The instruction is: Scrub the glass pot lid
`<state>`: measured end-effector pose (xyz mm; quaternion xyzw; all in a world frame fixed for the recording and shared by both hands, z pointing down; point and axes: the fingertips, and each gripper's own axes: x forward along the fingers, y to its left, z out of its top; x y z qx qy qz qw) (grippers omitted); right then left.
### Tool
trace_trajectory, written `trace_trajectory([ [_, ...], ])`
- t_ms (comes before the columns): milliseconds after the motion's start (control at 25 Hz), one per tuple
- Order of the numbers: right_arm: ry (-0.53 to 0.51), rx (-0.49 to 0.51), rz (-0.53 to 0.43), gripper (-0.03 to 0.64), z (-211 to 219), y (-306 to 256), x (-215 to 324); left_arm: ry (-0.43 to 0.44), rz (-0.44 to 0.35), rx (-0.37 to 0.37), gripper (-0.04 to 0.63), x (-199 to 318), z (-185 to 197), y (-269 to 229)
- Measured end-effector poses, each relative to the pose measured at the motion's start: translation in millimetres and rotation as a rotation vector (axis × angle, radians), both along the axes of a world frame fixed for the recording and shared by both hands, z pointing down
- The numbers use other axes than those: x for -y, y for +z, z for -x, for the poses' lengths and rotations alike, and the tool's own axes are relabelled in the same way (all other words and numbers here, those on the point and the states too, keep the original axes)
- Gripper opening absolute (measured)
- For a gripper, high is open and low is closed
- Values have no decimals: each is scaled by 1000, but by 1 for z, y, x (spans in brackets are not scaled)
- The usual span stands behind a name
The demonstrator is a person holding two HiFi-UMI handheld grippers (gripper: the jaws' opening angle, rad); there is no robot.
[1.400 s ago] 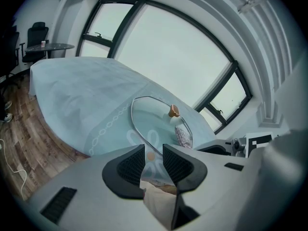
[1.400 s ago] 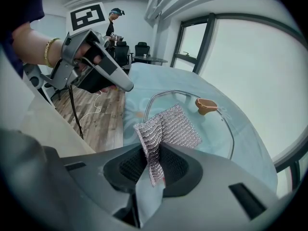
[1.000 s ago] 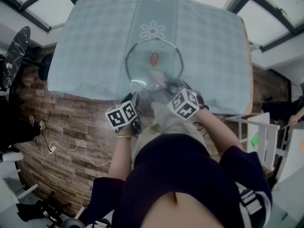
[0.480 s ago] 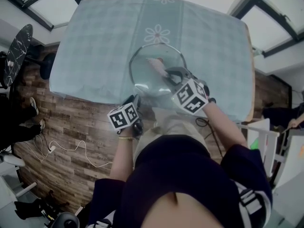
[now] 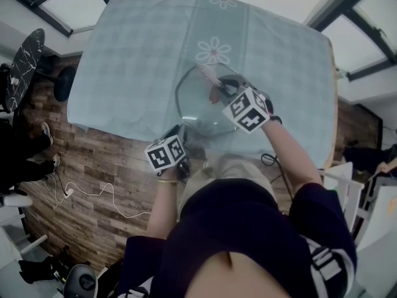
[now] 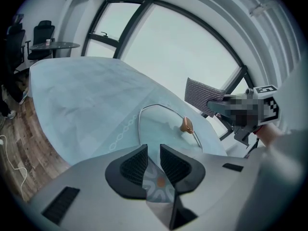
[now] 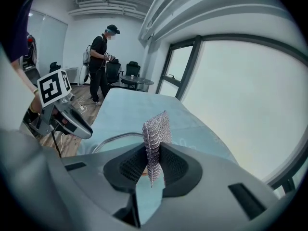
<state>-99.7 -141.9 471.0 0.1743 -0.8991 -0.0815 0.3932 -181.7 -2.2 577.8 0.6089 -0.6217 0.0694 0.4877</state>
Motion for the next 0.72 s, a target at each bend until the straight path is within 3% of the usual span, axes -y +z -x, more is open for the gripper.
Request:
trace_trajectory([
  [720,60,-84,81,80,22,53,65,1,38,3,24,23,16,3],
])
